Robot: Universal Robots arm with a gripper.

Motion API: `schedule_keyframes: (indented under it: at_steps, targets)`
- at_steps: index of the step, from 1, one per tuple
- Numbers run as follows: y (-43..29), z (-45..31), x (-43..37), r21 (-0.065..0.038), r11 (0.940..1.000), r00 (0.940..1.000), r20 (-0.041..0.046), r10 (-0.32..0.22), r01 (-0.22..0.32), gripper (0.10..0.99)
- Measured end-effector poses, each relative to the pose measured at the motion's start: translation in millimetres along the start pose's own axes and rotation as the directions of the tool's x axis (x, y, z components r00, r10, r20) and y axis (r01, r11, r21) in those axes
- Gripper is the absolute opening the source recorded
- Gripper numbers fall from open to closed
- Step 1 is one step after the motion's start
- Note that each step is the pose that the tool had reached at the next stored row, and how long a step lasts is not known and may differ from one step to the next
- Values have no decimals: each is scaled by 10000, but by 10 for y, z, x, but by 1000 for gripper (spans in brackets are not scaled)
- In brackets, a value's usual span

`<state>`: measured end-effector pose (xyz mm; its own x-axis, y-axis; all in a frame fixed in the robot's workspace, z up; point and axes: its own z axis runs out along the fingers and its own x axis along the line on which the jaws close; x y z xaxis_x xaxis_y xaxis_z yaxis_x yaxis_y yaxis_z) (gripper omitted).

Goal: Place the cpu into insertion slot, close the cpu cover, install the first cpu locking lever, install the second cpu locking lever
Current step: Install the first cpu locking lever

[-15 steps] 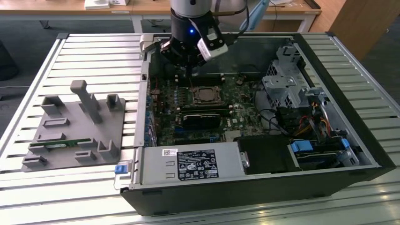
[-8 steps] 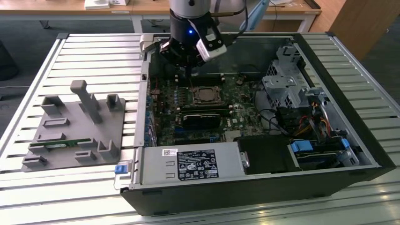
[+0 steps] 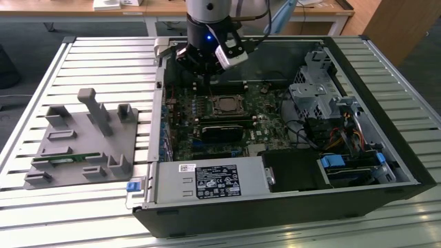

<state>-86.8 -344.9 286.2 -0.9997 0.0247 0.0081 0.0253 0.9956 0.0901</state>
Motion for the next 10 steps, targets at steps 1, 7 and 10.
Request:
schedule_keyframes:
  at_steps: [1,7,10]
  targets:
    - [4,13,1,0,10000,10000,0,0,0,106]
    - [75,55,11,0,10000,10000,0,0,0,106]
    - [108,79,22,0,10000,10000,0,0,0,106]
